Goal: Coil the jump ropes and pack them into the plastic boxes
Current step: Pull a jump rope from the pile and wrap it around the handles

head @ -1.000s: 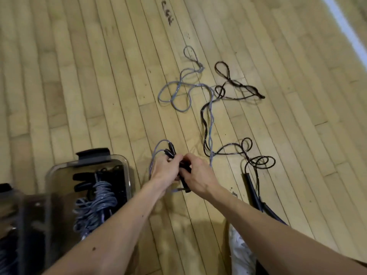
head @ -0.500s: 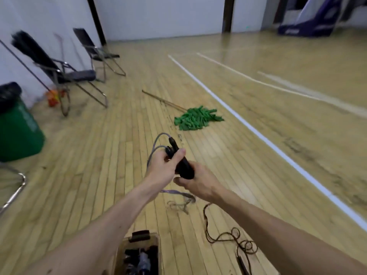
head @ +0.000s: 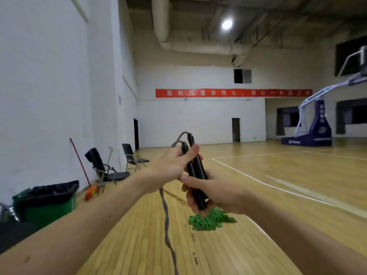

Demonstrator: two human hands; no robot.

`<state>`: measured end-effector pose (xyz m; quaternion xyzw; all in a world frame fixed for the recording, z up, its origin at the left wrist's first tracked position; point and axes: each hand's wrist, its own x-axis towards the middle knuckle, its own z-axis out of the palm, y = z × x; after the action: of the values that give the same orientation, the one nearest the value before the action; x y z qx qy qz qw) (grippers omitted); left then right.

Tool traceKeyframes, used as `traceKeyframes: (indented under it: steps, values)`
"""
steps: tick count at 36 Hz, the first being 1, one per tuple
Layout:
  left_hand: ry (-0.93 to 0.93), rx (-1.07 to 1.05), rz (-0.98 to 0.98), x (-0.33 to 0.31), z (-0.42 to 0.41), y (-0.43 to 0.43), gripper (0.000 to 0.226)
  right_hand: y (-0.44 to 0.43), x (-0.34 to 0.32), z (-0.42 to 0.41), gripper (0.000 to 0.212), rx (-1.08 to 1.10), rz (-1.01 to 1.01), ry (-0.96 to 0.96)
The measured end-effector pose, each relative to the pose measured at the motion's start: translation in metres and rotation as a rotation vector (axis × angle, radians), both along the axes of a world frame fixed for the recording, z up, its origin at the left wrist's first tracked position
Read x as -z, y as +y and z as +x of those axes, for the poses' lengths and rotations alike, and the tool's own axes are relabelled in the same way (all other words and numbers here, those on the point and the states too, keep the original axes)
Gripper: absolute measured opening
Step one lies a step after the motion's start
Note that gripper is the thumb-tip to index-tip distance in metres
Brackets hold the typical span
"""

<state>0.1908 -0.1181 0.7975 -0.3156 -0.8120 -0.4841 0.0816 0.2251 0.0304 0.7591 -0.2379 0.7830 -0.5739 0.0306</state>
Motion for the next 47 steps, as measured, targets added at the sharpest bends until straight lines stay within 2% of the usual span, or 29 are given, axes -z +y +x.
traceKeyframes:
  steps: [4,9,11,12,14,16,18,20,24,26,29,33,38,42,47]
  values:
    - [0.101,0.043,-0.131,-0.050,0.055,-0.003,0.062,-0.001,-0.040,0.061,0.032,-0.089,-0.085,-0.046]
    - [0.134,0.095,-0.233,-0.090,0.110,-0.007,0.072,0.000,-0.068,0.119,0.034,-0.154,-0.091,0.024]
    - [0.200,0.039,-0.332,-0.103,0.127,-0.010,0.074,0.001,-0.076,0.135,0.035,-0.169,-0.106,0.050]
    - [0.294,-0.047,-0.383,-0.109,0.134,-0.013,0.075,0.002,-0.080,0.142,0.035,-0.167,-0.118,0.052]
    - [0.596,-0.278,-0.419,-0.118,0.142,-0.019,0.074,0.004,-0.085,0.150,0.031,-0.170,-0.149,0.048]
    - [0.859,-0.422,-0.305,-0.120,0.142,-0.022,0.067,0.005,-0.085,0.154,0.028,-0.178,-0.171,0.051]
    - [0.930,-0.423,-0.166,-0.107,0.143,-0.027,0.061,0.000,-0.074,0.156,0.029,-0.207,-0.187,0.037]
    - [0.861,-0.324,-0.110,-0.091,0.139,-0.030,0.054,-0.004,-0.061,0.154,0.031,-0.239,-0.203,0.015]
    - [0.551,-0.002,-0.091,-0.060,0.129,-0.029,0.038,-0.010,-0.033,0.143,0.032,-0.324,-0.260,-0.093]
    - [0.501,0.062,-0.121,-0.043,0.124,-0.024,0.032,-0.013,-0.020,0.139,0.030,-0.367,-0.297,-0.176]
    - [0.550,0.057,-0.153,-0.018,0.112,-0.020,0.033,-0.015,0.005,0.132,0.019,-0.357,-0.324,-0.275]
    - [0.453,0.054,-0.144,0.009,0.098,-0.023,0.034,-0.013,0.039,0.125,0.016,-0.344,-0.322,-0.346]
    - [0.319,0.064,-0.107,0.045,0.085,-0.028,0.030,-0.011,0.071,0.120,0.020,-0.299,-0.276,-0.391]
    - [0.280,0.101,-0.150,0.073,0.079,-0.032,0.021,-0.014,0.094,0.115,0.027,-0.277,-0.229,-0.498]
    - [0.237,0.123,-0.231,0.105,0.077,-0.036,0.022,-0.015,0.130,0.113,0.026,-0.333,-0.207,-0.640]
